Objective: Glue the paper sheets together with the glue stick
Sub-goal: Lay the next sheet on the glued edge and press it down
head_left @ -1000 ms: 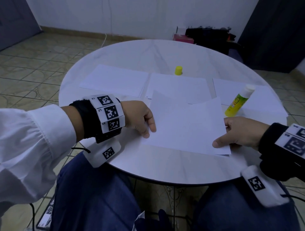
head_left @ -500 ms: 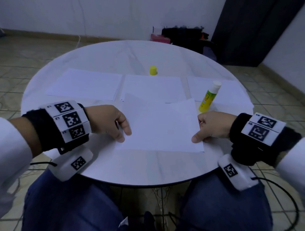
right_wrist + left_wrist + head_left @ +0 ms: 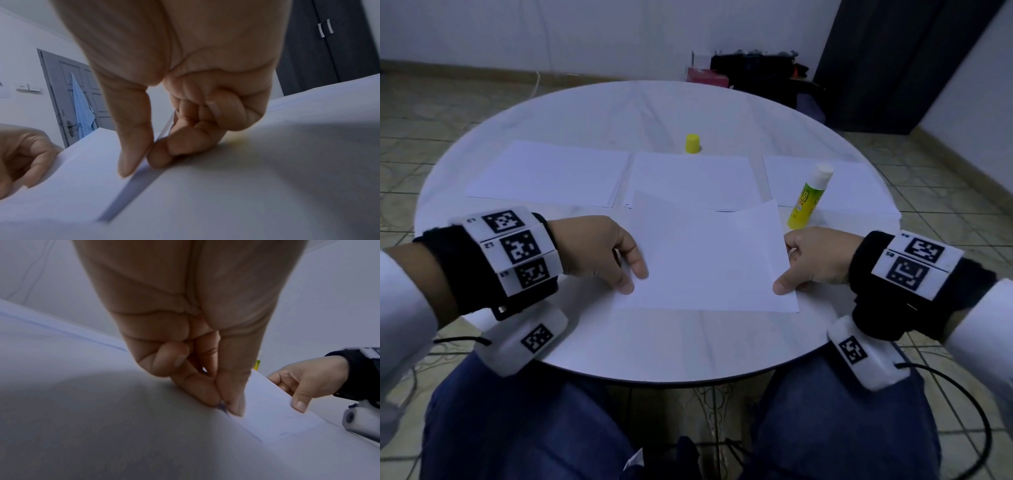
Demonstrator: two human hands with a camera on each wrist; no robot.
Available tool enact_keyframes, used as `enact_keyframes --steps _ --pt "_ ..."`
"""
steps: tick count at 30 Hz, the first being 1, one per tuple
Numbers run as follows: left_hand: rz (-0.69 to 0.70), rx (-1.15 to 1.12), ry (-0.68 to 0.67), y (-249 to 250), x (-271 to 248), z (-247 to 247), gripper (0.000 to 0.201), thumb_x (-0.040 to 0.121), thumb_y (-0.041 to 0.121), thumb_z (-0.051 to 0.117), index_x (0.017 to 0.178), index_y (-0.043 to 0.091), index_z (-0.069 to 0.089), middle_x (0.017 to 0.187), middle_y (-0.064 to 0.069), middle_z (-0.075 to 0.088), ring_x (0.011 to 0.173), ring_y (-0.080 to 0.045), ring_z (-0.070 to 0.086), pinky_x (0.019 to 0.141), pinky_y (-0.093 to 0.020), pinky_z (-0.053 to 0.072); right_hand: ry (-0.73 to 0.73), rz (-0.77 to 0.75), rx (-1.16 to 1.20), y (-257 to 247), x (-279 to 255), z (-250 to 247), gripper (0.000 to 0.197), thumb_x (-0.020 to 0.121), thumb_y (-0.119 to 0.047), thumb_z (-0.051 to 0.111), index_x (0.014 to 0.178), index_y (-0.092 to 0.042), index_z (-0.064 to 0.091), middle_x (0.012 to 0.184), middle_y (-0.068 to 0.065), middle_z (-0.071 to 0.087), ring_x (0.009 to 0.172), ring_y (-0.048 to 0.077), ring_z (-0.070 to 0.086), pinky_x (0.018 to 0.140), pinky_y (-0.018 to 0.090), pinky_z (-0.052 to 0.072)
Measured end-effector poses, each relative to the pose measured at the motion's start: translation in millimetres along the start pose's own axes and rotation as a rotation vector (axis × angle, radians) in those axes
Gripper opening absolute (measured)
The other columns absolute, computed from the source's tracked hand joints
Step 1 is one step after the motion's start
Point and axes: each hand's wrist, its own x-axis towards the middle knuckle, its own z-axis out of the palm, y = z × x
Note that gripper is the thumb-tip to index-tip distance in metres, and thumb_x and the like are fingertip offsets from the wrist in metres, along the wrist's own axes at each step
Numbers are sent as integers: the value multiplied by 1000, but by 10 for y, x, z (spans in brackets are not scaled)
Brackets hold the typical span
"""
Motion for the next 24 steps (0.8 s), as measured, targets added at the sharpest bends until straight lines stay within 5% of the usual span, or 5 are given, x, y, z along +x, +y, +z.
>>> enact_keyframes --steps 9,12,15,19,24 --pt "1 8 13 22 5 6 21 73 15 81 85 29 70 47 15 57 41 6 47 44 -5 32 38 49 -88 -56 -24 31 37 70 -14 82 75 -16 46 65 -6 49 59 10 46 53 21 34" --pt "-1 27 21 12 23 7 28 72 15 82 91 26 66 59 10 57 42 4 47 45 -6 34 77 107 -99 -46 -18 31 65 67 -21 84 117 -13 43 89 0 56 89 19 54 74 28 43" --pt "-23 74 52 -42 33 3 39 69 23 85 95 28 57 69 8 57 48 -1 51 45 -8 34 87 91 -124 22 -28 10 113 68 -29 83 151 -20 8 119 2 53 113 22 49 92 29 39" --pt "-72 126 44 -37 32 -25 44 67 32 85 97 31 53 76 7 56 56 -12 53 48 -16 37 -10 43 -188 78 21 -34 97 71 -28 82 149 -29 24 74 -21 29 71 -1 38 62 9 29" --pt "-128 412 -34 182 29 -98 55 67 44 82 110 27 53 93 4 61 71 -12 54 64 -23 42 -74 33 -304 41 33 -75 100 71 -32 81 150 -30 20 74 -22 27 96 8 36 61 11 29"
